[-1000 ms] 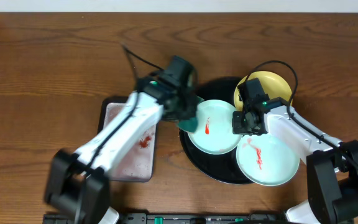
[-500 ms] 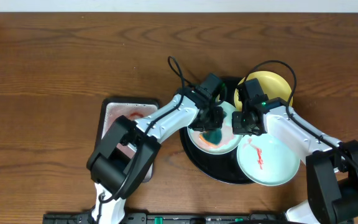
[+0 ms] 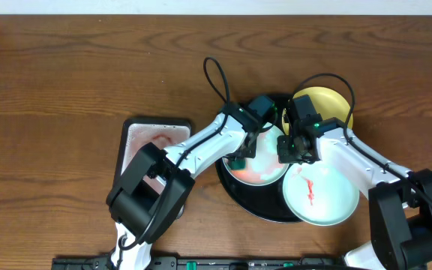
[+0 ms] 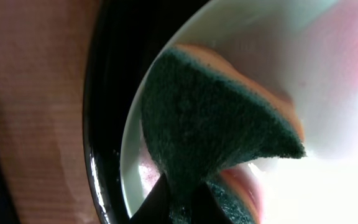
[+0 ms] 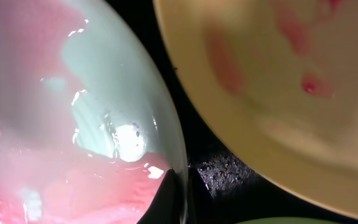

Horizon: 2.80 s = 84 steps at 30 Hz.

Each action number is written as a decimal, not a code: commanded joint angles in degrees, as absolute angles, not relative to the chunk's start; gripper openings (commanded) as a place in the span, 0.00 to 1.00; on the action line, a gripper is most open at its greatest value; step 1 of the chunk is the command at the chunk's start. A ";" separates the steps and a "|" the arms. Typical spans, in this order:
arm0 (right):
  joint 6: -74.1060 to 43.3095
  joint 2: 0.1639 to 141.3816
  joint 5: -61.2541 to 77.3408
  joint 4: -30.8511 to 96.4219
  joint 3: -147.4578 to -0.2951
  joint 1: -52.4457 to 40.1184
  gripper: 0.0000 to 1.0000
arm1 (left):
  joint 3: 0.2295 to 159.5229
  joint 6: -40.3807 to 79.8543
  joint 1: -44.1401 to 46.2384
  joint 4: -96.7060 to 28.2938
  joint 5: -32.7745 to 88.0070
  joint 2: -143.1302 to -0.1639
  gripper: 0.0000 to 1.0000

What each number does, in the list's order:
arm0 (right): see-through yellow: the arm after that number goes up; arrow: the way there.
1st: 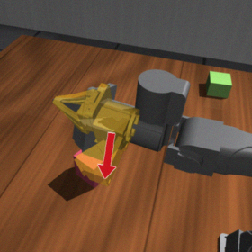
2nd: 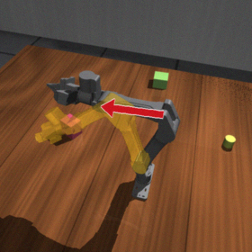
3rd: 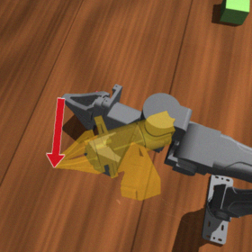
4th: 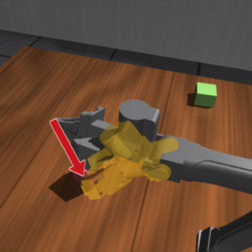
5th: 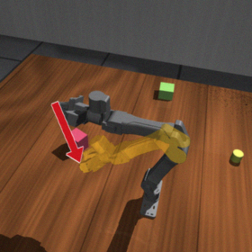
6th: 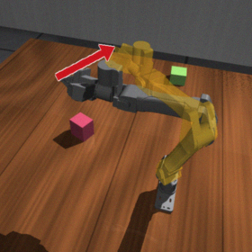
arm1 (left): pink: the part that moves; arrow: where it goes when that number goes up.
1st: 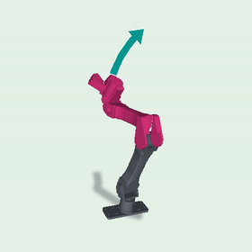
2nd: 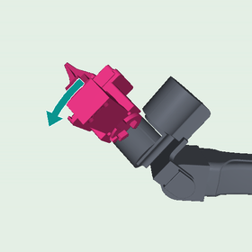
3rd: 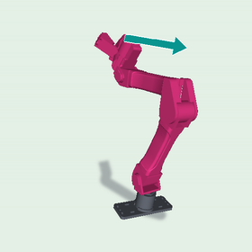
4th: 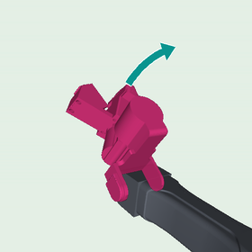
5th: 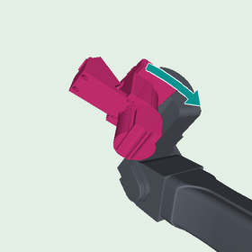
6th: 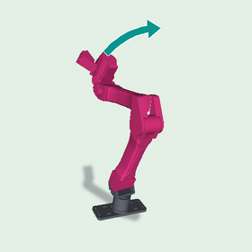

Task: Clean dirty plates on tray and stack at the side
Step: 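Scrub the mint plate with the sponge while right gripper holds its rim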

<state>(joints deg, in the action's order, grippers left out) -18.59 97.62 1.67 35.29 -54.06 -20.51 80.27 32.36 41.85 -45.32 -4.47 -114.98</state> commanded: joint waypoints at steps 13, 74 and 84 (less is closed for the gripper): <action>-13.19 96.88 -1.02 35.35 -54.43 -21.85 0.01 | 77.73 38.74 42.30 -28.01 31.81 -116.05 0.07; -10.63 96.88 -1.02 38.06 -54.43 -21.85 0.01 | 77.80 50.61 43.77 -24.08 37.26 -125.99 0.07; -10.66 96.88 -1.02 38.17 -54.43 -21.85 0.01 | 77.80 47.13 39.92 -34.54 38.41 -125.67 0.08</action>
<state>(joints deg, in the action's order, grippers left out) -12.34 96.77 -3.75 38.48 -54.70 -21.61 81.08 50.11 39.29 -26.98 31.79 -120.99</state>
